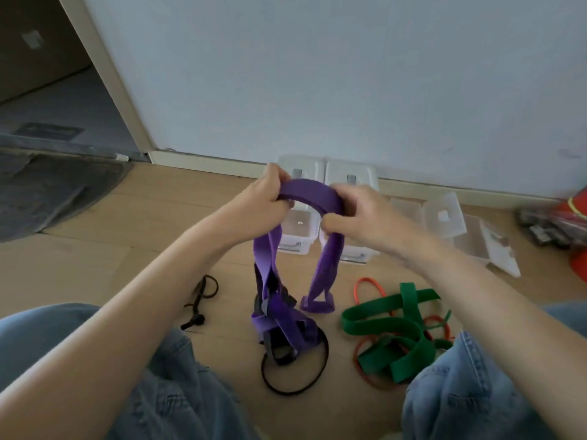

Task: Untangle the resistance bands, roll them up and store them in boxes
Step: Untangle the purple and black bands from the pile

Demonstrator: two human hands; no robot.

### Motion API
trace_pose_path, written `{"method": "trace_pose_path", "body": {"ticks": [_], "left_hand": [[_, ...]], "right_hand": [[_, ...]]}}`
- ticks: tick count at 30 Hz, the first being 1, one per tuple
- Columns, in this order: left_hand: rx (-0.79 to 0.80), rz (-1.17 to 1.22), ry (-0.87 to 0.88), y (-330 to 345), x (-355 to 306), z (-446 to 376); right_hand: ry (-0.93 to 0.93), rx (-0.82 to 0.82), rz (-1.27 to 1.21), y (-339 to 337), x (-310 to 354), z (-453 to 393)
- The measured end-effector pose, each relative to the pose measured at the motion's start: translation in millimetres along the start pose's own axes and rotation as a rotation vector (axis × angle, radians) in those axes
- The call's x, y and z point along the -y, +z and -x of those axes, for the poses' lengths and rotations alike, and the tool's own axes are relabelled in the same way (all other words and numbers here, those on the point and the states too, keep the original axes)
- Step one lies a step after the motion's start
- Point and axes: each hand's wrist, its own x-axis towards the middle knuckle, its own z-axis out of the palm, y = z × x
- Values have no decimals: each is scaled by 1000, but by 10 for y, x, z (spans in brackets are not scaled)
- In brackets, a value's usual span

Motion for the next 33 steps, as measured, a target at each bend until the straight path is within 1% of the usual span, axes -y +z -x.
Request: {"method": "trace_pose_path", "body": {"ticks": [2,3,4,6,7,8,9,10,11,12,13,14,15,16,17,18,19,20,22,23,25,26,28,29,32,33], "left_hand": [[25,17,19,159,96,36],[66,41,30,261,160,54],[136,64,14,348,228,72],[291,93,-82,463,361,120],[334,68,-111,464,433,119],[336,24,-127,418,473,91],[283,-17,-135,335,479,44],[154,-31,-150,206,444,3],[-14,29,-154,35,381,-33],[-175,173,-107,-143,304,-61],[-262,305,-19,-282,242,-86],[-226,297,61,-353,181,-77],[-100,115,91,-318,130,-20],[83,-122,66,-208,92,54],[237,-280,43,-60,100,89],[287,-333,47,49,74,92],[273,-309,70,94,24,61],[226,-248,84,89,-27,41],[137,-169,73,1,-43,0],[125,-150,68,-21,-7,-17],[115,-122,64,25,70,-16],[123,-50,55,84,111,-16],[189,157,17,196,178,34],[235,205,-8,246,247,65],[413,59,-59,428,457,198],[441,67,-73,427,473,216]], "right_hand": [[-45,-34,-395,-46,121,-13],[-81,-24,-590,-67,156,-22],[-116,-23,-726,-78,182,-25],[-179,-26,-844,-96,212,-29],[-184,-47,-877,-116,207,-30],[-166,-83,-907,-141,184,-30],[-129,-126,-885,-176,136,-20],[-86,-160,-777,-212,70,-10],[-38,-160,-553,-263,-20,-2],[23,-78,-266,-316,-99,17],[106,67,-41,-338,-162,40],[187,212,71,-340,-226,63],[246,300,56,-325,-275,94],[272,327,-33,-288,-299,117],[259,338,-106,-228,-290,129],[229,349,-130,-148,-266,121],[197,344,-102,-56,-274,109],[155,317,-55,51,-288,99],[80,183,2,180,-250,50],[65,127,-26,180,-219,21],[86,35,-185,115,-144,-13],[90,2,-276,62,-119,-35],[72,-6,-390,-2,-42,-47],[60,-16,-446,-14,-6,-52],[-19,-141,-755,-163,69,-85],[-61,-158,-855,-253,74,-89]]}}
